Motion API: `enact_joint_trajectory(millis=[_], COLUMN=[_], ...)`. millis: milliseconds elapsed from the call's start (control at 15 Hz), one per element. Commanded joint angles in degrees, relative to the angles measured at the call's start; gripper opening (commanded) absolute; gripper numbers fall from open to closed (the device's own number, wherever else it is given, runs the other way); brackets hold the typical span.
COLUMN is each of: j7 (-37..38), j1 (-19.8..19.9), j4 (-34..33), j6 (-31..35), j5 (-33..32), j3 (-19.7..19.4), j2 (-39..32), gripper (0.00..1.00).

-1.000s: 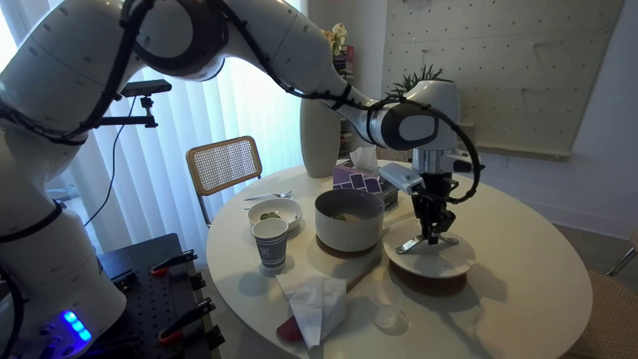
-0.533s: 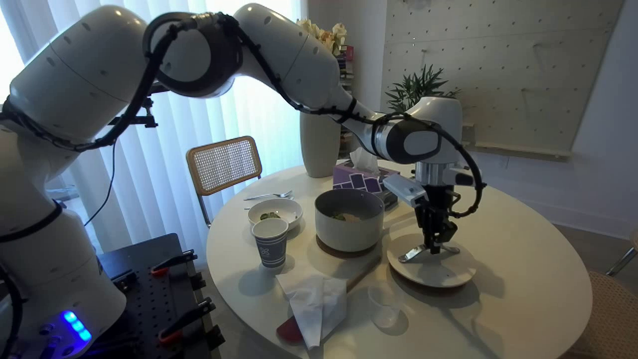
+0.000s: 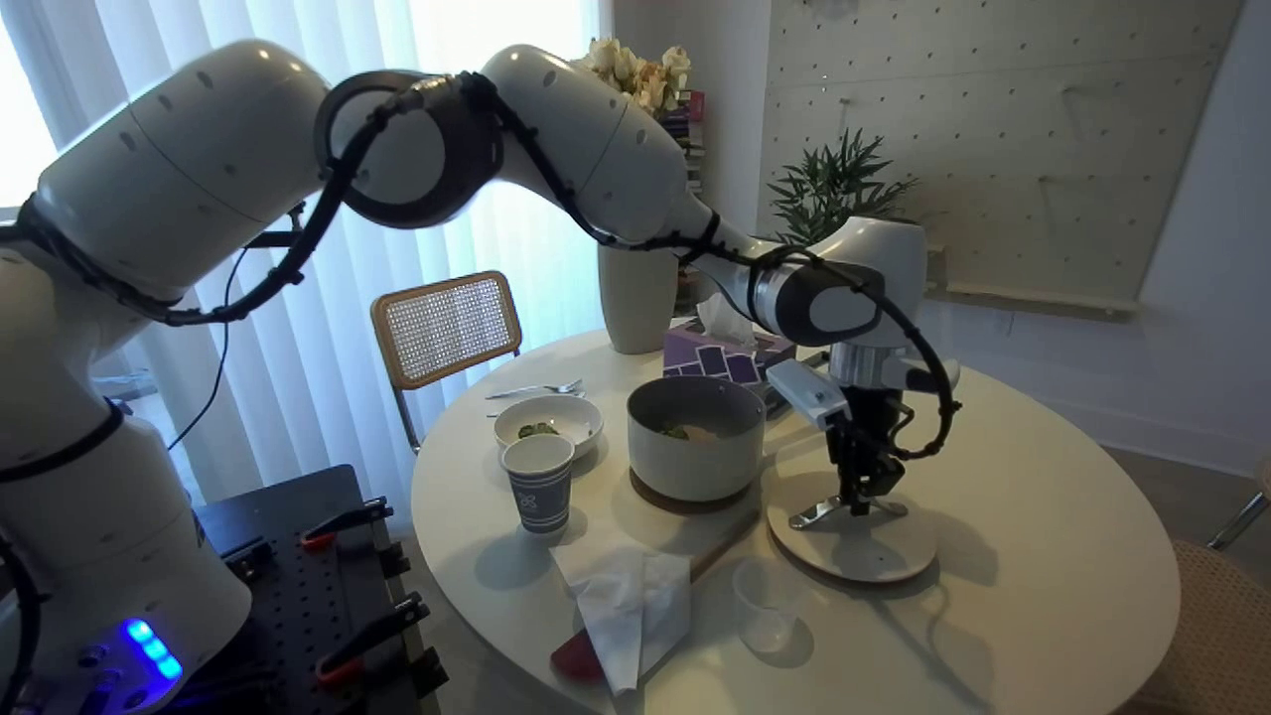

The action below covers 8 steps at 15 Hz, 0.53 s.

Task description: Put the pots lid on the table

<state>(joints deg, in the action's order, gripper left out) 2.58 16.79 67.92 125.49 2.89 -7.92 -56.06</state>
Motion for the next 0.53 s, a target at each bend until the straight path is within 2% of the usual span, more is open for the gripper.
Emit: enact_joint_trajectory(millis=[0, 67, 133, 267, 467], j7=[0.94, 1.26, 1.45, 1.37, 1.94], j1=[0.54, 0.44, 0.38, 0.47, 0.15], j4=[-4.74, -5.35, -5.85, -6.87, -8.47], j6=[-3.84, -4.64, -5.22, -6.15, -7.77], j5=[1.35, 1.35, 1.27, 1.17, 0.51], j3=[0.59, 0.39, 0.23, 0.19, -0.35], j2=[-1.56, -1.91, -2.19, -2.36, -1.91], gripper=[0.06, 0.06, 0.50, 0.58, 0.80])
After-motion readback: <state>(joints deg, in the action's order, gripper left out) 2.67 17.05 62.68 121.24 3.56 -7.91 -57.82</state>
